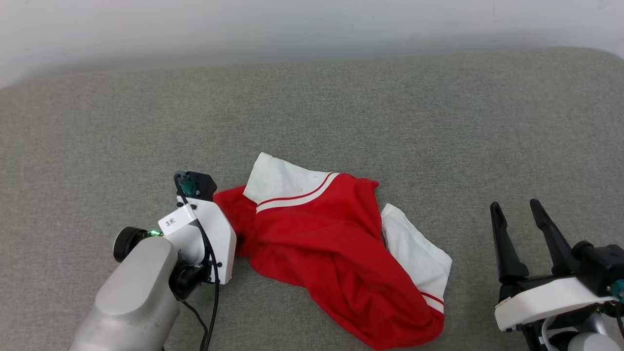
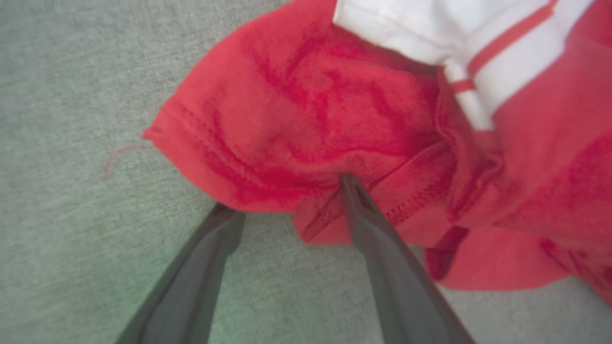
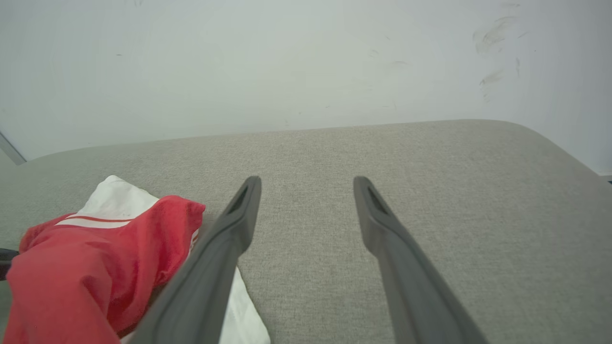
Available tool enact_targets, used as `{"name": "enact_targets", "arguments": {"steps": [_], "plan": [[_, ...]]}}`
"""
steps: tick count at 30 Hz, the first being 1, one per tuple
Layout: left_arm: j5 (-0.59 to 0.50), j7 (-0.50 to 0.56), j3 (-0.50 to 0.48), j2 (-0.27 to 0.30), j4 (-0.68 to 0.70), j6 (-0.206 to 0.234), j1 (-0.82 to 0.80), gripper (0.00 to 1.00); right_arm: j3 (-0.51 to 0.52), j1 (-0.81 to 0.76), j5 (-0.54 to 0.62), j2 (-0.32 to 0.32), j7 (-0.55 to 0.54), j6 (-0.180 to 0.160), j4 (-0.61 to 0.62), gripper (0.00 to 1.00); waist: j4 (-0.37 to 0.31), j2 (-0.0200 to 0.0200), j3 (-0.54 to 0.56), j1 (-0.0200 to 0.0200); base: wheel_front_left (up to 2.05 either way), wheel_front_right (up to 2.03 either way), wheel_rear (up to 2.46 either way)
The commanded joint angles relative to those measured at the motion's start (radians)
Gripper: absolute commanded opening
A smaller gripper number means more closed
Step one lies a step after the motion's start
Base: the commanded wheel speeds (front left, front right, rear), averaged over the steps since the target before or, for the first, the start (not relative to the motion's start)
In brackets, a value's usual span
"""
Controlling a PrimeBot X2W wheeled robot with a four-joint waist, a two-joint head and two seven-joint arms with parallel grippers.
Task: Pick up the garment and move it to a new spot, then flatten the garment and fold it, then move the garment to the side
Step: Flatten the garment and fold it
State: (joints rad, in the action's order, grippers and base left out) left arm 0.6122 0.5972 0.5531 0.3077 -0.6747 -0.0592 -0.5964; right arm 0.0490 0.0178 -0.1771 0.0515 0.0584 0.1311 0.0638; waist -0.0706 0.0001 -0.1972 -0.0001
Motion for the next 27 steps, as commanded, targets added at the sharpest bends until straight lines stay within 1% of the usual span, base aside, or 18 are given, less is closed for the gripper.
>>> {"name": "enact_targets", "arguments": {"steps": [1,3,5,7,10,12,15,20,23,27], "plan": [[-0.001,0.013,0.044,-0.035,-0.059,-0.013,0.075,0.00,0.002,0.013,-0.006,-0.002,0.010,-0.001,-0.007,1.00,-0.003,-0.0001,-0.005,0.0001,0.00,0.00,0.00],[-0.016,-0.031,0.042,-0.032,-0.053,-0.011,0.054,0.00,0.005,0.019,-0.009,-0.002,0.015,-0.001,-0.013,1.00,-0.002,-0.0001,-0.005,0.0001,0.00,0.00,0.00],[-0.030,-0.091,0.029,-0.015,-0.041,0.001,0.047,0.00,0.003,0.017,-0.013,-0.002,0.018,-0.001,-0.025,1.00,-0.003,-0.0001,0.011,0.0001,0.00,0.00,0.00],[-0.023,-0.131,0.011,-0.002,-0.012,0.009,0.055,0.00,0.004,0.008,-0.017,-0.002,0.018,-0.001,-0.030,1.00,-0.002,-0.0001,0.028,0.0001,0.00,0.00,0.00],[-0.020,-0.189,-0.015,0.027,0.072,0.032,0.085,0.00,0.017,-0.009,-0.016,-0.002,0.019,-0.001,-0.036,1.00,0.008,-0.0001,0.052,0.0001,0.00,0.00,0.00],[-0.011,-0.207,-0.032,0.048,0.145,0.051,0.129,0.00,0.025,-0.020,-0.016,-0.002,0.019,-0.001,-0.038,1.00,0.018,-0.0001,0.067,0.0001,0.00,0.00,0.00],[0.005,-0.213,-0.055,0.080,0.272,0.090,0.215,0.00,0.039,-0.031,-0.018,-0.002,0.014,-0.001,-0.029,1.00,0.035,-0.0001,0.086,0.0001,0.00,0.00,0.00],[0.032,-0.204,-0.090,0.127,0.483,0.177,0.390,0.00,0.047,-0.042,-0.012,-0.002,0.004,-0.001,-0.011,1.00,0.058,-0.0001,0.103,0.0001,0.00,0.00,0.00],[0.055,-0.196,-0.103,0.134,0.582,0.234,0.507,0.00,0.056,-0.046,-0.008,-0.002,-0.001,-0.001,0.000,1.00,0.070,-0.0001,0.112,0.0001,0.00,0.00,0.00],[0.097,-0.193,-0.117,0.122,0.649,0.293,0.654,0.00,0.060,-0.062,-0.006,-0.002,-0.007,-0.001,0.006,1.00,0.076,-0.0001,0.133,0.0001,0.00,0.00,0.00]]}}
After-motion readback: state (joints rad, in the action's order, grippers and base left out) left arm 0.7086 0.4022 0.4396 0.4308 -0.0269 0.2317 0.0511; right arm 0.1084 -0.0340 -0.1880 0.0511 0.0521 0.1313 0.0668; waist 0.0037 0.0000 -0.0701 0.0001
